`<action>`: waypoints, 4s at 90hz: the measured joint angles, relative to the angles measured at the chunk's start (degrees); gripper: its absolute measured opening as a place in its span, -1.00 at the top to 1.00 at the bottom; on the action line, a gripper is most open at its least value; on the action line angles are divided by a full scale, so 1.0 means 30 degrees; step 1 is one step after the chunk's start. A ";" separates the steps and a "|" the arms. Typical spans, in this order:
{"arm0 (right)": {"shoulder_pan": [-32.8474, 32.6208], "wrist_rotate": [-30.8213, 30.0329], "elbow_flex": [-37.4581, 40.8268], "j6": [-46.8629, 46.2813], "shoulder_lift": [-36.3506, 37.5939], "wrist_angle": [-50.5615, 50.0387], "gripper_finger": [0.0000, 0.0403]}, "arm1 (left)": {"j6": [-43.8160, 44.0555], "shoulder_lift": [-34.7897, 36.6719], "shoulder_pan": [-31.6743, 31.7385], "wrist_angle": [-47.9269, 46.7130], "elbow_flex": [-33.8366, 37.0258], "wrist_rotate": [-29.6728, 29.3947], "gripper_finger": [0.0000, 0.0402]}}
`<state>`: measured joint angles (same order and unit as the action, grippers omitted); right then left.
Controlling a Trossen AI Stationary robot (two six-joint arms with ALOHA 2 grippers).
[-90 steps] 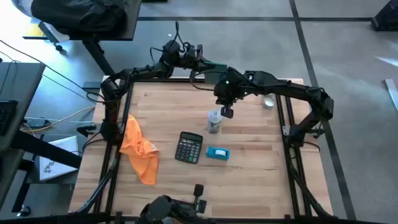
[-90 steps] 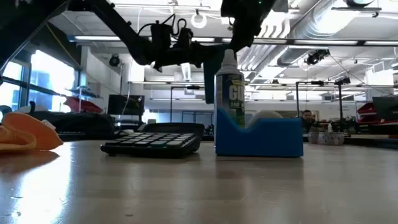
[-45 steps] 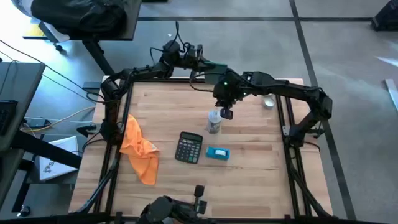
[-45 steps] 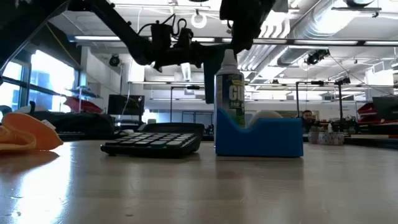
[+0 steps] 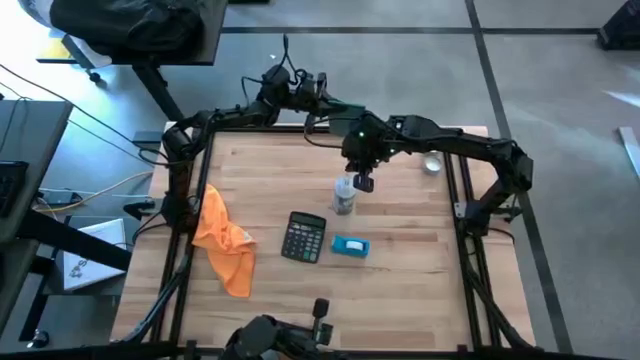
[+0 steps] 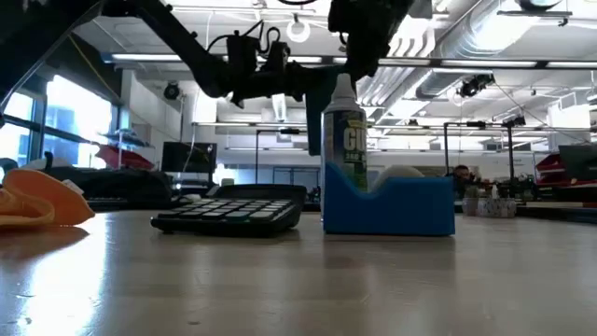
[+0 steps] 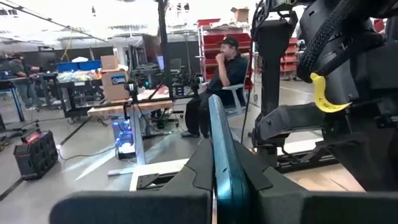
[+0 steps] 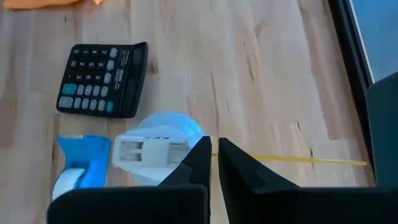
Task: Apply microfiber cloth
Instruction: Spray the back of the cellphone with spray bottle
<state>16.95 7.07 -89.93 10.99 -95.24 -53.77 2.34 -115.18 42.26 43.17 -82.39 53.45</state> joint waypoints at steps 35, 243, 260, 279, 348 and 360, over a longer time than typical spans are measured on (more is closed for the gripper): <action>0.0000 -0.0106 0.0013 0.0016 -0.0140 -0.0060 1.00 | 0.0159 0.0000 0.0000 -0.0003 0.0000 0.0071 1.00; 0.1362 0.2821 -0.1355 1.2296 0.0450 -0.3423 1.00 | 0.1730 -0.5699 -0.2463 -0.2162 -0.7754 0.1548 1.00; 0.1433 0.3382 -0.1355 1.3537 0.0268 -0.2901 1.00 | 0.1441 -0.5661 -0.2501 -0.1958 -0.7871 0.2016 1.00; 0.1603 0.4296 -0.1355 1.3634 0.0146 -0.2807 1.00 | 0.0344 -0.5724 -0.2630 -0.1978 -0.7796 0.2261 1.00; 0.1508 0.3227 -0.1362 1.3504 -0.0402 -0.3273 1.00 | -0.0027 -0.5712 -0.2200 -0.2437 -0.7788 0.4977 1.00; 0.1171 0.3224 -0.1362 1.3546 -0.0402 -0.3159 1.00 | -0.0104 -0.5712 -0.2200 -0.2437 -0.7788 0.5349 1.00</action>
<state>20.46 16.75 -94.02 51.63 -96.44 -63.25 2.03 -132.31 35.66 35.86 -105.75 69.50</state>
